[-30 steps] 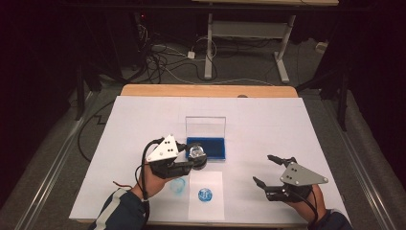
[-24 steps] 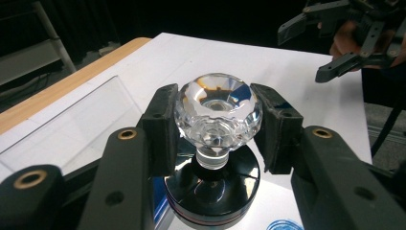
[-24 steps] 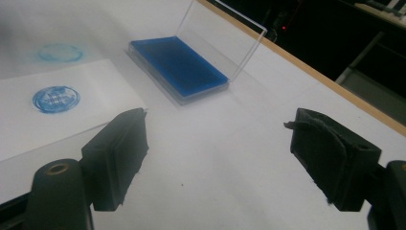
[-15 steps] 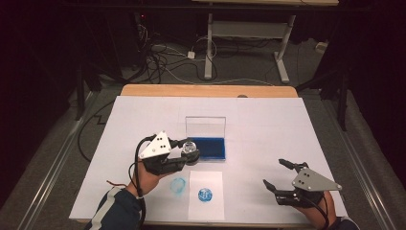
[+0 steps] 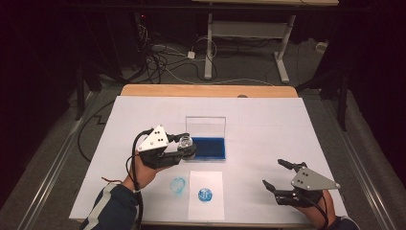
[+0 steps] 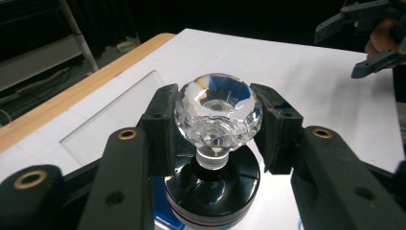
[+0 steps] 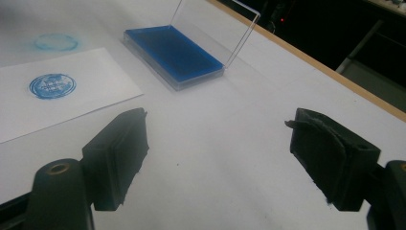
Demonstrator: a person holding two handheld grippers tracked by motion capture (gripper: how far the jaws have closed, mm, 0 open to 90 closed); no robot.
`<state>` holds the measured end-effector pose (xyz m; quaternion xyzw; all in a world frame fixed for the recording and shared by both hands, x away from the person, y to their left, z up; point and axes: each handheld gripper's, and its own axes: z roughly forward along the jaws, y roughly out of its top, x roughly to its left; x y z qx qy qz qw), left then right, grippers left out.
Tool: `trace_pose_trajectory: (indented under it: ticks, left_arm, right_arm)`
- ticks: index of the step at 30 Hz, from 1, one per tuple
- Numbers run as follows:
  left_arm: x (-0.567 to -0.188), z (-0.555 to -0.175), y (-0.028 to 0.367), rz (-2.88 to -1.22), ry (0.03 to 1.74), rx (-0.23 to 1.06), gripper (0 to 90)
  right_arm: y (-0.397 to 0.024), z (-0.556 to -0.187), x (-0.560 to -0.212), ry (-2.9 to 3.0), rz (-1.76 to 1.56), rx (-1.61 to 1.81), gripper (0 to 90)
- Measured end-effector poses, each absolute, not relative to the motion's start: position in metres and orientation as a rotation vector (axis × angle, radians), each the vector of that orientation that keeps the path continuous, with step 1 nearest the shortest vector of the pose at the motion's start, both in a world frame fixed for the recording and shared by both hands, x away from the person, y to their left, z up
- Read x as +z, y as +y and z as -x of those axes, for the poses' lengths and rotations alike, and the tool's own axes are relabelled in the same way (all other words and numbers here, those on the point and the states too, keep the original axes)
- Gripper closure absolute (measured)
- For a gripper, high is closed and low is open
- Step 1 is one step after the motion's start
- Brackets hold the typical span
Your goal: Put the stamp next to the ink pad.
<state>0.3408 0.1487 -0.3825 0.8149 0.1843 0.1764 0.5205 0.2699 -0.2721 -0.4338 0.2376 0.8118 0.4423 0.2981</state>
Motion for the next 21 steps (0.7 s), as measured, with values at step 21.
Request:
trace_pose_trajectory:
  ticks: [21]
  left_arm:
    - [-0.387, -0.374, 0.182, -2.013, 0.572, 0.443, 53.9]
  right_arm:
    - [-0.271, -0.269, -0.435, 2.166, -0.626, 1.162, 21.2]
